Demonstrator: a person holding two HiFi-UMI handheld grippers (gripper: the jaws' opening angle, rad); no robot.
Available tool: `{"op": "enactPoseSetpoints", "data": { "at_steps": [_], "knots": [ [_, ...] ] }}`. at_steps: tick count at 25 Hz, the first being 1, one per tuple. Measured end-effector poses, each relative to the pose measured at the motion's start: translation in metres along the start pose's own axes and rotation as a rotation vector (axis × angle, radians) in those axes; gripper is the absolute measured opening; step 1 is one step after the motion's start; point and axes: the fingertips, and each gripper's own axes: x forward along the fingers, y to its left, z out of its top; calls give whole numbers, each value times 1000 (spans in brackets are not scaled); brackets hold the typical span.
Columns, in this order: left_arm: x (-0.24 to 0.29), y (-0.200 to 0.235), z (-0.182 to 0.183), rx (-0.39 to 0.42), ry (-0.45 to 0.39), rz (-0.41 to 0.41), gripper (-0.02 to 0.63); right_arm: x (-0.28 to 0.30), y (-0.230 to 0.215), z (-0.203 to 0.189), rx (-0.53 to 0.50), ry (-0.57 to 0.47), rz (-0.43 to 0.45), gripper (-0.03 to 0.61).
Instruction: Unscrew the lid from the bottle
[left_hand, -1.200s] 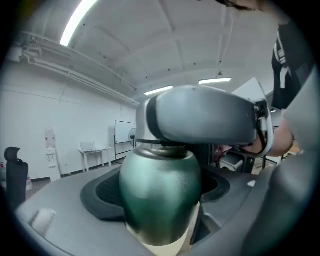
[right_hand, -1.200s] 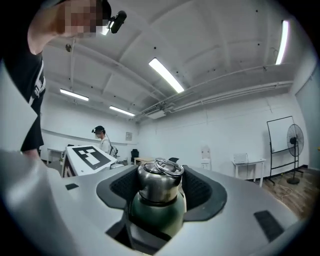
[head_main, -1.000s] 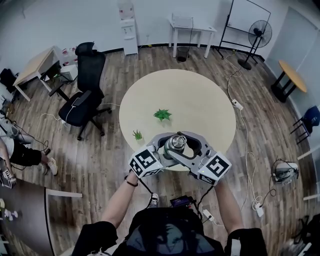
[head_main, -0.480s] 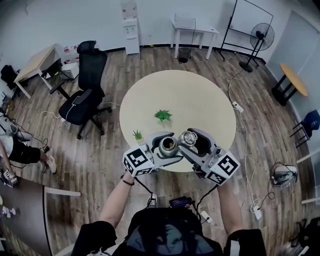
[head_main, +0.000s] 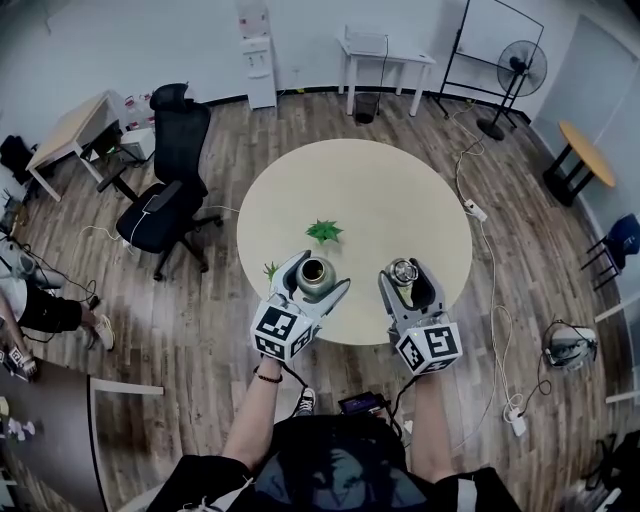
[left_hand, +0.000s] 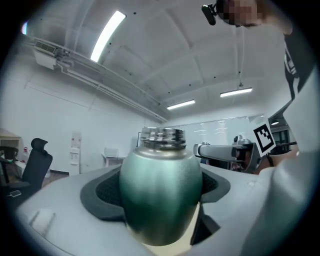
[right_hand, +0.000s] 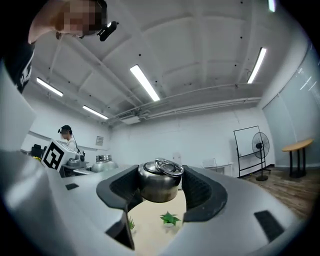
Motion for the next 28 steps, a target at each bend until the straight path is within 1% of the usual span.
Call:
{"op": "enactPoseSetpoints", "data": {
  "at_steps": [3,7,28],
  "knots": [
    [-1,8,-6,7,25,51,393,-3,-5,-13,-2,20,-42,270],
    [-2,13,-10,9,42,73,393,-4,-6,-22,10,39,-56,270],
    [-9,4,-5,26,48,61,393,-12,1,-23,13,61,-58,268]
  ]
}}
